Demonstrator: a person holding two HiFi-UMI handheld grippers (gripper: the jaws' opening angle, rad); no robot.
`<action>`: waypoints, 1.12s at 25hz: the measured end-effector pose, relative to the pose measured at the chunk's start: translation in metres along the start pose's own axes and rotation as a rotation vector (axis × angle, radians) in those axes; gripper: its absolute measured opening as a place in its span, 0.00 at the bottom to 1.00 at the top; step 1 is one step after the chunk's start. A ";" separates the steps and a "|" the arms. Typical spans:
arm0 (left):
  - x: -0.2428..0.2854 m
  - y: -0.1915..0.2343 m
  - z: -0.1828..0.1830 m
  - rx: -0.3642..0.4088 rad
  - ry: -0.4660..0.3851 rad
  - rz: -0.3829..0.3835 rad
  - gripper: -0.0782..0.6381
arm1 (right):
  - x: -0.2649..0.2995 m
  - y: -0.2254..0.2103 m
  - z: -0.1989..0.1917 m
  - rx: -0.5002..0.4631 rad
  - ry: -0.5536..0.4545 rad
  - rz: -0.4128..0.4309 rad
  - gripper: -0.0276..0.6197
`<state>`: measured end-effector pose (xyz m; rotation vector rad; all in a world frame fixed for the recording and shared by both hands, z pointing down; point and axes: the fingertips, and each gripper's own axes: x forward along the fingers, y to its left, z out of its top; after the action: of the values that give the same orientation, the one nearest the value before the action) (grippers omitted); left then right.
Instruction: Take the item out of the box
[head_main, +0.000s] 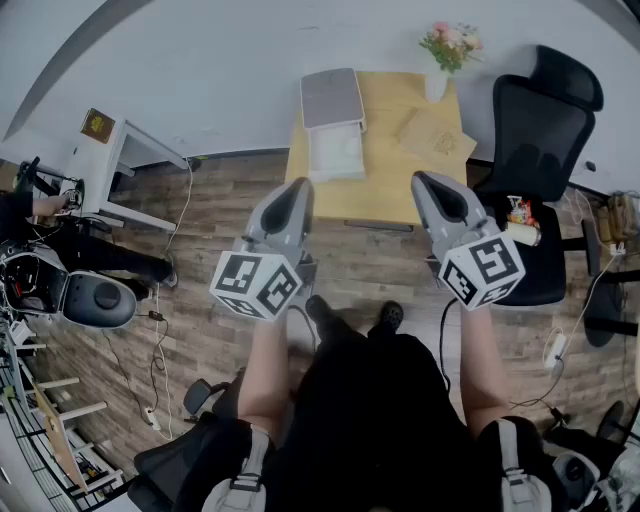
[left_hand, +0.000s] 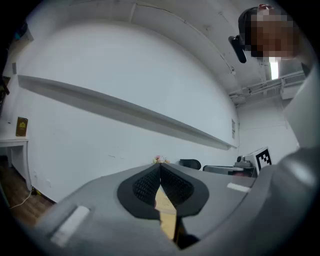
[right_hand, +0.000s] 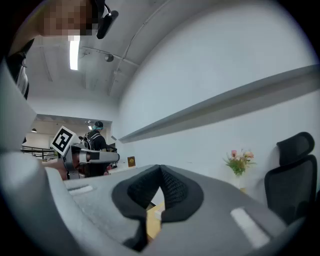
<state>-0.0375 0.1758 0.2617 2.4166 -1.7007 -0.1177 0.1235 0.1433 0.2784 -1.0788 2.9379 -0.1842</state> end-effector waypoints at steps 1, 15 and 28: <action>0.002 -0.003 0.000 0.001 0.002 0.000 0.12 | -0.001 0.000 0.002 -0.008 -0.001 0.001 0.05; -0.003 -0.030 -0.017 -0.006 0.030 0.028 0.12 | -0.031 -0.010 0.003 0.052 -0.055 0.031 0.05; -0.017 0.008 -0.027 -0.043 0.050 0.017 0.12 | -0.001 -0.001 -0.022 0.091 -0.002 0.015 0.05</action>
<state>-0.0463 0.1921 0.2889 2.3534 -1.6792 -0.0901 0.1236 0.1458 0.3007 -1.0448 2.9031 -0.3129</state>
